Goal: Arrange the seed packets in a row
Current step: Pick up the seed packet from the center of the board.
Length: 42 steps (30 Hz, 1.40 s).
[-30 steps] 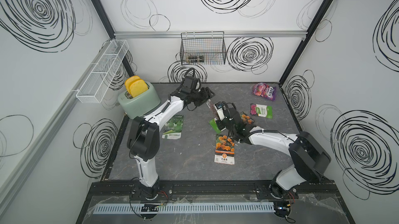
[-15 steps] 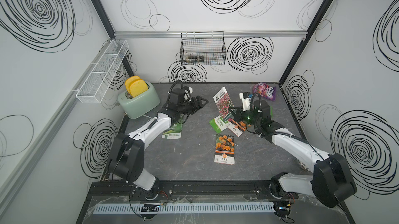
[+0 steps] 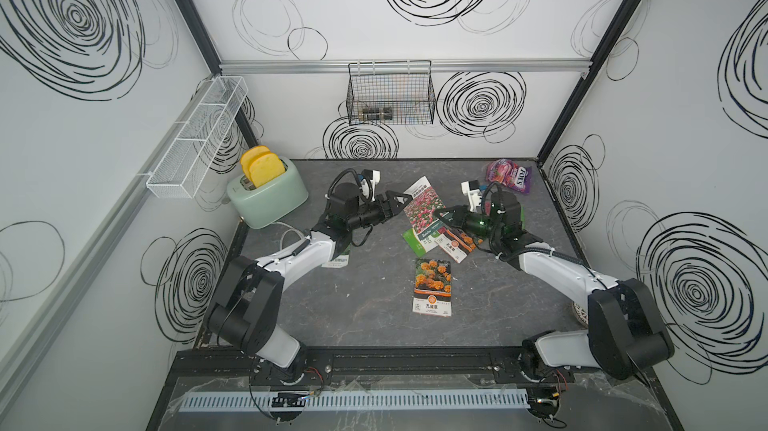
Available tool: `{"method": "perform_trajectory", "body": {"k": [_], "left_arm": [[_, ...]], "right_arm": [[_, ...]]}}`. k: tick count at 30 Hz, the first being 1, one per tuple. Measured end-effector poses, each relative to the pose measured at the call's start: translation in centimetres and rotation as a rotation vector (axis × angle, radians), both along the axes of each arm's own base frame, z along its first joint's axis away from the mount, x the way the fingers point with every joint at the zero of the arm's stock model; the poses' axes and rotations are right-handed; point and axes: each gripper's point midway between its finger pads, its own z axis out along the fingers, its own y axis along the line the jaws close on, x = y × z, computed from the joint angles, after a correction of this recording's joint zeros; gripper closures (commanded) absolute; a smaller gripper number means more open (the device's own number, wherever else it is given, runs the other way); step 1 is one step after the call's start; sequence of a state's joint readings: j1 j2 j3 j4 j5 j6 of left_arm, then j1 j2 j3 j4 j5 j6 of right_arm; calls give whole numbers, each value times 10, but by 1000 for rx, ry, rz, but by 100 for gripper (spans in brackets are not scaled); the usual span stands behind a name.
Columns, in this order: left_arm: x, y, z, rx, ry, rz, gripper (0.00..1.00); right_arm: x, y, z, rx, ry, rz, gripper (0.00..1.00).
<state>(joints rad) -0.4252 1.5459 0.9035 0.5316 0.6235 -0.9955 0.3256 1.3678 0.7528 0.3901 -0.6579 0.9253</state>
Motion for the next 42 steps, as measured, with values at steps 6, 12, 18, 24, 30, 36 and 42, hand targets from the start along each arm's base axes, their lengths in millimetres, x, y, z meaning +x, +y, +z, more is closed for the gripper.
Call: {"method": "perform_trajectory", "body": {"k": [6,12,18,24,30,36,42], "left_arm": [[-2,-1,-6,1,13,5,28],[-1,-4,-11,-4,25,7,28],[-1,-18,-35,4,83,-16,28],[1,-36,-47,-14,118,-41,31],[9,-52,-31,-74,96,-55,61],[14,-59,-19,-114,83,-61,100],[19,-50,-25,-83,98,-44,100]], "right_arm": [[12,-12,10,47,6,-63,100],[22,-19,17,89,8,-103,100],[26,-17,19,124,24,-112,100],[25,-16,19,129,27,-108,100],[23,-13,18,123,28,-99,100],[25,-14,13,84,29,-107,100],[30,-17,4,-64,16,-98,25]]}}
